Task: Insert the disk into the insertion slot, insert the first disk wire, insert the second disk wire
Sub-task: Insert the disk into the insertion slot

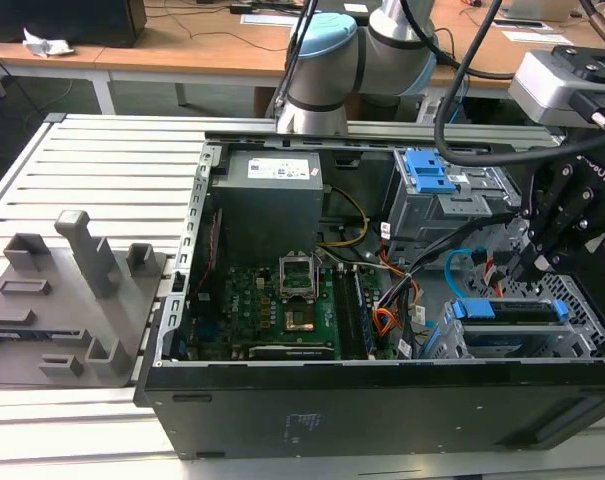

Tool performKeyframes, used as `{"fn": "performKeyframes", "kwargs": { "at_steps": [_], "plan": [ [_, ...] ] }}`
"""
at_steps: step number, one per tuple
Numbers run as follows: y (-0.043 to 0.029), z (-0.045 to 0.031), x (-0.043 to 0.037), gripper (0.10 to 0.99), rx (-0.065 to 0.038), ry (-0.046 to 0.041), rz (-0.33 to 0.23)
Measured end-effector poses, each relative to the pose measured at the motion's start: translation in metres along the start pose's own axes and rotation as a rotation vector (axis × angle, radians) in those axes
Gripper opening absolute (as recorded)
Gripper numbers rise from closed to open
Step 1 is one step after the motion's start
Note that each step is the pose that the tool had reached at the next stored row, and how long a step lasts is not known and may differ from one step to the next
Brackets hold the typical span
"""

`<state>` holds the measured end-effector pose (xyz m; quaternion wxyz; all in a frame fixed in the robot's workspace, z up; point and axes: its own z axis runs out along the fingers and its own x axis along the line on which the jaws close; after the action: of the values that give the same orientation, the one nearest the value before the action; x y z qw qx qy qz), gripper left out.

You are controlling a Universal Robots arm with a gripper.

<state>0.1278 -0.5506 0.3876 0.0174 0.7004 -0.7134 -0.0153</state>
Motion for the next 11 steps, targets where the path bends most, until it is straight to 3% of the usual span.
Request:
{"fn": "performKeyframes", "kwargs": {
  "at_steps": [2, 11],
  "plan": [
    [-0.0005, 0.0085, 0.0000, 0.106, -0.002, 0.0001, 0.000],
    [-0.0018, 0.0292, -0.0001, 0.106, -0.004, 0.0003, 0.000]
  ]
}}
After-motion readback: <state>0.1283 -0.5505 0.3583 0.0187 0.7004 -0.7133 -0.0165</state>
